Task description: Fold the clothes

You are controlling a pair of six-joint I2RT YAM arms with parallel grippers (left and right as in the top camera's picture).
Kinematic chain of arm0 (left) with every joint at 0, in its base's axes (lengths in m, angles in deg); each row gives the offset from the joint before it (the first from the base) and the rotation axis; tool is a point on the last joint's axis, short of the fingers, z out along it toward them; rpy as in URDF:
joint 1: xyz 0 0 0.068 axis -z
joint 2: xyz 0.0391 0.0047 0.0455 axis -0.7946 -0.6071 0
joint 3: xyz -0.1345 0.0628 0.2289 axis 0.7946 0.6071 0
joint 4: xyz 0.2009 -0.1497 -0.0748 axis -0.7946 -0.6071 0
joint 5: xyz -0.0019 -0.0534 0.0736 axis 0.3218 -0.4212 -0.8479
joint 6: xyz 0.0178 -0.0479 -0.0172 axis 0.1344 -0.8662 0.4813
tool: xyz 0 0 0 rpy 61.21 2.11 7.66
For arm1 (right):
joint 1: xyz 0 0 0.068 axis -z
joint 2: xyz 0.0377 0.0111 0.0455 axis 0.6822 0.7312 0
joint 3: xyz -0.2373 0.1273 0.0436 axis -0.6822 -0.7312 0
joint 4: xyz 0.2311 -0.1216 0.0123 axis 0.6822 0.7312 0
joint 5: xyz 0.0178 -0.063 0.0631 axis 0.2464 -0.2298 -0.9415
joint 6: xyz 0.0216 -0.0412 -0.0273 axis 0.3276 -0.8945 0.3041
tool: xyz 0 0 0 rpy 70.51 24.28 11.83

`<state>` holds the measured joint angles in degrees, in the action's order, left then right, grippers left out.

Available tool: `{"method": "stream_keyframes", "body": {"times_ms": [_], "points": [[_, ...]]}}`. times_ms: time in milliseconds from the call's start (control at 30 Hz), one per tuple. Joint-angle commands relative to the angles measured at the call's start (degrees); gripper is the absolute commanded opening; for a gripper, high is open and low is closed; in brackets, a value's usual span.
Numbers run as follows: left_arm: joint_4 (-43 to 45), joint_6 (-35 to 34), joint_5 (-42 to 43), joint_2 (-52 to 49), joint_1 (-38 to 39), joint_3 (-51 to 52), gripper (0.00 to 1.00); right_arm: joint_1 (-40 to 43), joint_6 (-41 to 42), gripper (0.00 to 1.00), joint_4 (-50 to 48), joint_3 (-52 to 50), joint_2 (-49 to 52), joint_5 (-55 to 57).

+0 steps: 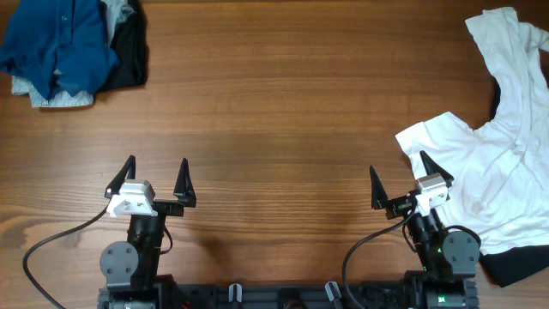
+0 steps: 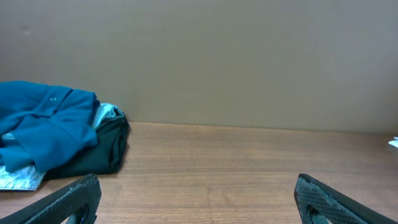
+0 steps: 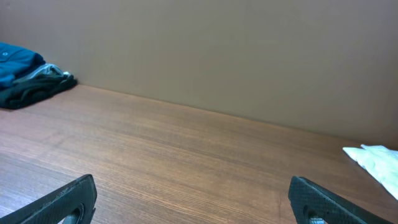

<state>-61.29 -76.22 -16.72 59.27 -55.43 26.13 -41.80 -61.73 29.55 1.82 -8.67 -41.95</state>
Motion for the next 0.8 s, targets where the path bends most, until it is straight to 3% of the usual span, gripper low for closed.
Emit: {"method": "stream_keyframes", "body": {"times_ms": [0,333,767], "points": [[0.1,0.3,5.2,0.7,-2.4,2.4,1.00,-0.3,0.0,1.00,-0.2,-0.1,-0.6,0.4],[-5.0,0.3,6.7,0.7,-3.5,2.6,1.00,-0.3,0.1,1.00,-0.2,-0.1,-0.6,0.4],[-4.8,-0.4,6.7,0.7,-3.3,2.6,1.00,-0.3,0.1,1.00,-0.2,-0.1,-0.6,0.4]]}}
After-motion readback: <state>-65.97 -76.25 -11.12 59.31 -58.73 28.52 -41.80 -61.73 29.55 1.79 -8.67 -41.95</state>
